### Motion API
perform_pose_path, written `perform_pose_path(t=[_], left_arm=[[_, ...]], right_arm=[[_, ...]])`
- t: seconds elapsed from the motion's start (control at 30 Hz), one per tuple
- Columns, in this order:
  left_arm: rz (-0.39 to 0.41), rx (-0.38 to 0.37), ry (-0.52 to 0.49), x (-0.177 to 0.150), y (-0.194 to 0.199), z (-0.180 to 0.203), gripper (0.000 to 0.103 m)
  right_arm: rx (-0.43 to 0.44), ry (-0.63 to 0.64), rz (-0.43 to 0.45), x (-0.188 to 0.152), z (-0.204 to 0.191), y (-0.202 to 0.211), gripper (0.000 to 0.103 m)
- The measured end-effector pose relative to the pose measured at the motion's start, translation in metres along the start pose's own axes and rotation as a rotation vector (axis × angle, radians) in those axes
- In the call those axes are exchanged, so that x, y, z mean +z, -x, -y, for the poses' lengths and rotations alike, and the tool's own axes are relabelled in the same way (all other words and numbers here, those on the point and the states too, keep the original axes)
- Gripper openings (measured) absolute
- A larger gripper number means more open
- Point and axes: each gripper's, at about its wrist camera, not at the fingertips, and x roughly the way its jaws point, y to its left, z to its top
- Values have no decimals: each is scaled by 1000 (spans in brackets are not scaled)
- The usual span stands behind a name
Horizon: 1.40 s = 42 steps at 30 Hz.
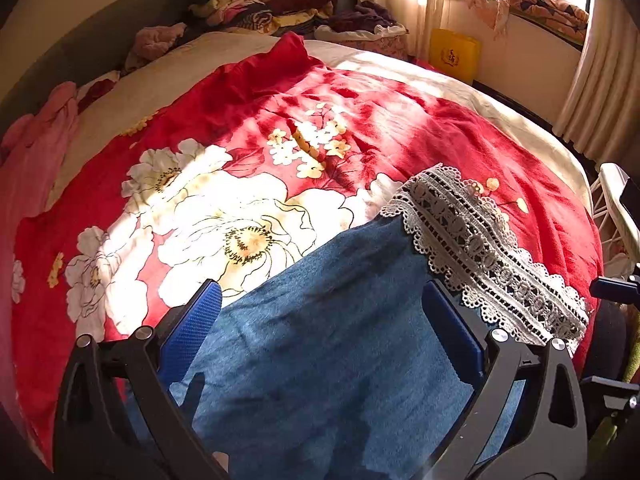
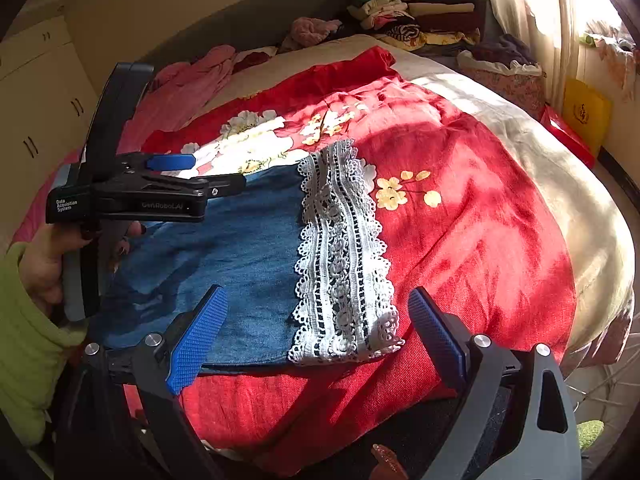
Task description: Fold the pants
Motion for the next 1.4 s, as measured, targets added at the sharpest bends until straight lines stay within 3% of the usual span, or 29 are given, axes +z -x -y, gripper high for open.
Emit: perform_pose_path(t=[0.4,0.43,0.47,0.5,0.6,0.7,0.8,0.87,0.93,0.97,1.07,1.2,1.4], left_arm=[[-25,-124,-46,16,-54,14,92],[-27,-136,-42,16,-58,14,89],[-33,-151,-32,16,-61,13,88],[-39,-174,-17,16,-64,12,81],[-37,-252,4,13,-62,13,52],[-29,-239,-45,13,-58,21,49],[-27,-253,-30,14,-61,19,49],[-27,-255,-31,13,-62,19,48],[-28,-263,-42,13,-60,23,30],[-26,-245,-61,13,-58,27,27],[-16,-212,-75,13,-53,30,16],[8,-252,-23,12,-42,17,7],[87,-323,69,7,-7,-14,6]], right_arm=[[0,-62,-30,1,14,-28,90],[9,-65,-33,0,14,-29,88],[12,-67,-32,0,14,-30,75],[1,-68,-30,0,15,-30,66],[21,-83,-20,1,18,-29,64],[33,-88,-21,3,18,-32,64],[61,-74,-54,5,15,-43,62],[67,-65,-73,4,13,-46,46],[90,-66,-72,4,13,-46,39],[94,-70,-74,4,13,-46,31],[119,-64,-66,4,11,-45,23],[148,-27,-16,6,1,-30,20],[230,29,42,20,-28,-3,20]])
